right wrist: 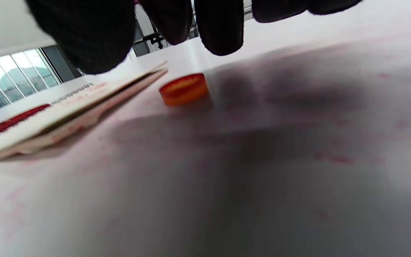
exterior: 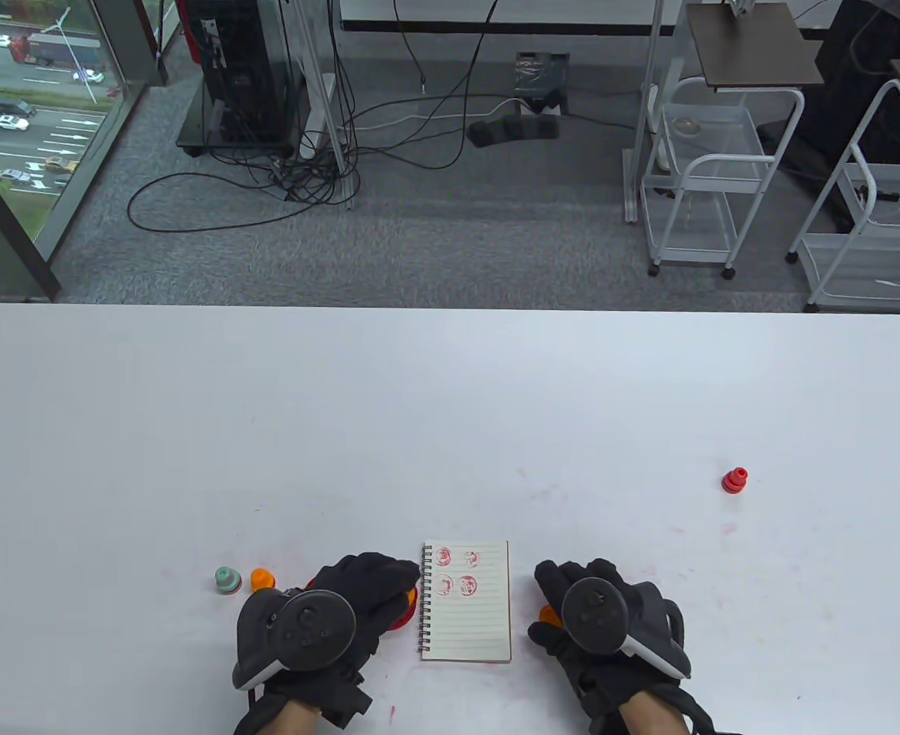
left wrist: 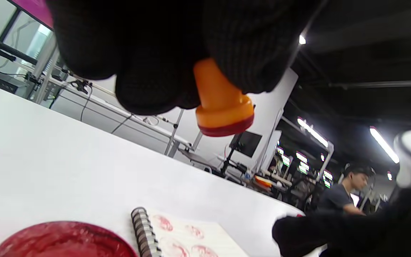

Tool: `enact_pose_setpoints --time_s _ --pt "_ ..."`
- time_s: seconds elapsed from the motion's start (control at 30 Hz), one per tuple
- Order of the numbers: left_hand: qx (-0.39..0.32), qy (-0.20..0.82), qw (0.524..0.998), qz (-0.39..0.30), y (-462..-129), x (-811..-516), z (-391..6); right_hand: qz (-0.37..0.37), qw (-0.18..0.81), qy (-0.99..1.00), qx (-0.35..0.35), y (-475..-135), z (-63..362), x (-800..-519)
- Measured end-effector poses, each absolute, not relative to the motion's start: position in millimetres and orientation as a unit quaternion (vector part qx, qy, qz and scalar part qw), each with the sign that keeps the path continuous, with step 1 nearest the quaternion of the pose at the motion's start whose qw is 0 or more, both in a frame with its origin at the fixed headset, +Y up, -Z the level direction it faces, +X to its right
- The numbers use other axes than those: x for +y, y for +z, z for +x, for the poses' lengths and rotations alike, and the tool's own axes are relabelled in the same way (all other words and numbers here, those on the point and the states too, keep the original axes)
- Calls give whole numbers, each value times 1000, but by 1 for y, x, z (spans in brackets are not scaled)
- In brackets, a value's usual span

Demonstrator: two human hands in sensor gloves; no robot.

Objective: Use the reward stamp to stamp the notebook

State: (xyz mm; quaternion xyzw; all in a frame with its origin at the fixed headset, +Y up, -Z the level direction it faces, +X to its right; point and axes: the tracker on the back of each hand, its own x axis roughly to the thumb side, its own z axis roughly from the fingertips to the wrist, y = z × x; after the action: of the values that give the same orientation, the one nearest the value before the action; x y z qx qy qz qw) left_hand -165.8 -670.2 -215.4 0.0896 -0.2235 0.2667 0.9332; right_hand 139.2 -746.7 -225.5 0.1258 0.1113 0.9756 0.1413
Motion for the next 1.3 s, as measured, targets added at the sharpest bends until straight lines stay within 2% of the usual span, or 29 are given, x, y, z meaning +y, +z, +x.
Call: enact_pose_setpoints --time_s 0.23,0.5,0.7,0.8,0.93,1.03,1.3 --pt "-216 268 933 101 -214 -674 -174 114 108 978 135 -228 133 -758" --pt "-194 291 932 97 -220 -679 -186 91 117 981 121 -228 134 -757" --pt "-194 287 933 95 -220 -680 -185 103 103 984 104 -226 131 -753" --pt "-198 301 928 92 -219 -682 -182 106 134 982 79 -225 132 -744" --pt "-201 324 921 76 -220 -688 -177 139 237 961 22 -219 128 -734" --pt "-212 333 916 75 -219 -689 -170 164 273 948 -4 -214 122 -726" --pt "-241 414 871 107 -208 -689 -140 211 374 902 -31 -197 99 -711"
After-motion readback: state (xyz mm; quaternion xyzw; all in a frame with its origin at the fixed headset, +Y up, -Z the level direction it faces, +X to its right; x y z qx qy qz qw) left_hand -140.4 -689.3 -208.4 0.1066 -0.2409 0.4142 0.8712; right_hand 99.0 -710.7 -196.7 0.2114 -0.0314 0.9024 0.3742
